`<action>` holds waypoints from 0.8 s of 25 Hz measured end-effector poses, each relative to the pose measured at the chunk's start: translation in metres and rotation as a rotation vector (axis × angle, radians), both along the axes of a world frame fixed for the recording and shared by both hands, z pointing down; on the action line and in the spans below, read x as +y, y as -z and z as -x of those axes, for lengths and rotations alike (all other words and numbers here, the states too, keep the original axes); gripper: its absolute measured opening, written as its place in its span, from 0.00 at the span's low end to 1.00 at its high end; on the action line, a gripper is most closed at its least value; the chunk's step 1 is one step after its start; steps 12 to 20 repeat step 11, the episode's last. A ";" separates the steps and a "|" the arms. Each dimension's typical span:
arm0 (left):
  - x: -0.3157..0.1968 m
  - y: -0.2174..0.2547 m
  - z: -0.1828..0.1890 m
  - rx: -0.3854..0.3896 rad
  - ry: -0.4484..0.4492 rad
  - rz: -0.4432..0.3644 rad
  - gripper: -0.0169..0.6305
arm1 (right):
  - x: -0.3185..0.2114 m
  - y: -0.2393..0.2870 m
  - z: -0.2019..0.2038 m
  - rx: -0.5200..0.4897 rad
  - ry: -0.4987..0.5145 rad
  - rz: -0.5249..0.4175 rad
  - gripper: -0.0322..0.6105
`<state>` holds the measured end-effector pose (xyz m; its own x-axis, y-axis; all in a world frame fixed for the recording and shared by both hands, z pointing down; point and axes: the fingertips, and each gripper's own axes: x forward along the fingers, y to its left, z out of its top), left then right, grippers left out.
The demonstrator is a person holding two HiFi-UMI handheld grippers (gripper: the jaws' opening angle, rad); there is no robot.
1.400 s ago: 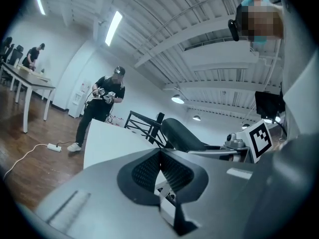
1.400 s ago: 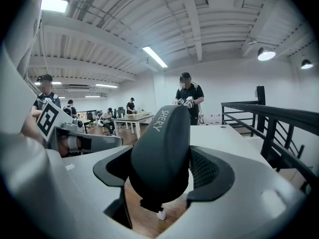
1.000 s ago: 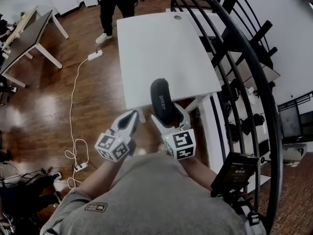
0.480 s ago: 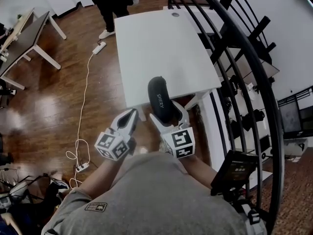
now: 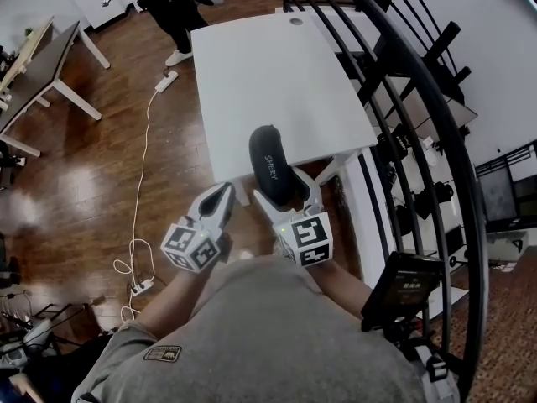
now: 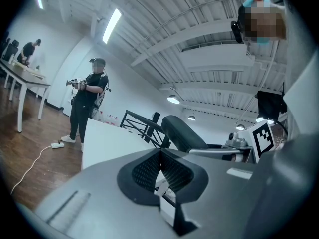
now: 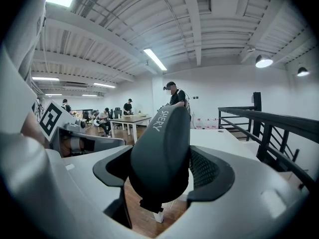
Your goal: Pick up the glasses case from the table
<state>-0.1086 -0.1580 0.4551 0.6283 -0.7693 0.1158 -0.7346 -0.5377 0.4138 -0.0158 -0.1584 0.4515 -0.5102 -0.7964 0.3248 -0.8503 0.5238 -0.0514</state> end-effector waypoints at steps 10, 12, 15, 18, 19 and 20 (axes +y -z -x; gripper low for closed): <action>-0.002 0.000 -0.004 -0.001 -0.012 -0.004 0.03 | -0.003 0.004 0.000 -0.015 0.002 -0.011 0.61; -0.002 -0.001 -0.005 -0.001 -0.012 -0.004 0.03 | -0.003 0.004 0.000 -0.018 0.001 -0.010 0.61; -0.002 -0.001 -0.005 -0.001 -0.012 -0.004 0.03 | -0.003 0.004 0.000 -0.018 0.001 -0.010 0.61; -0.002 -0.001 -0.005 -0.001 -0.012 -0.004 0.03 | -0.003 0.004 0.000 -0.018 0.001 -0.010 0.61; -0.002 -0.001 -0.005 -0.001 -0.012 -0.004 0.03 | -0.003 0.004 0.000 -0.018 0.001 -0.010 0.61; -0.002 -0.001 -0.005 -0.001 -0.012 -0.004 0.03 | -0.003 0.004 0.000 -0.018 0.001 -0.010 0.61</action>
